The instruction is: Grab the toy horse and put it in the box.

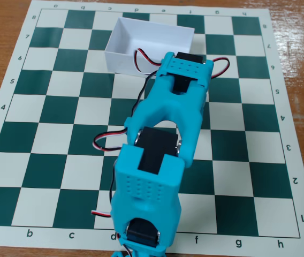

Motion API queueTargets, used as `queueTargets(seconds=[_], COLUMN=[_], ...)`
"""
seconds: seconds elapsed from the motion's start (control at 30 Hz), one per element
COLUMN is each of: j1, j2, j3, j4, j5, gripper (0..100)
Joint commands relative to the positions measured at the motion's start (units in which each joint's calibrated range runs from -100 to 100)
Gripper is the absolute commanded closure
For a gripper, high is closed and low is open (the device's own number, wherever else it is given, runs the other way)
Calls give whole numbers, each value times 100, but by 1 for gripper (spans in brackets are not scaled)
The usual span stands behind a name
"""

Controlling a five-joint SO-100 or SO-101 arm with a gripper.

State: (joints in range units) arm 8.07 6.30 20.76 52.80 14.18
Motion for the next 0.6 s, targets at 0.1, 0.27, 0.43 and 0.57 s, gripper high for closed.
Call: queueTargets(seconds=[0.1, 0.27, 0.43, 0.57], j1=[-49, -14, 22, 36], j2=[211, 317, 335, 308], j3=[-269, -278, -251, -151], j4=[-172, -239, -264, -247], j5=[-9, -9, -4, 30], gripper=[76, 84, 96, 100])
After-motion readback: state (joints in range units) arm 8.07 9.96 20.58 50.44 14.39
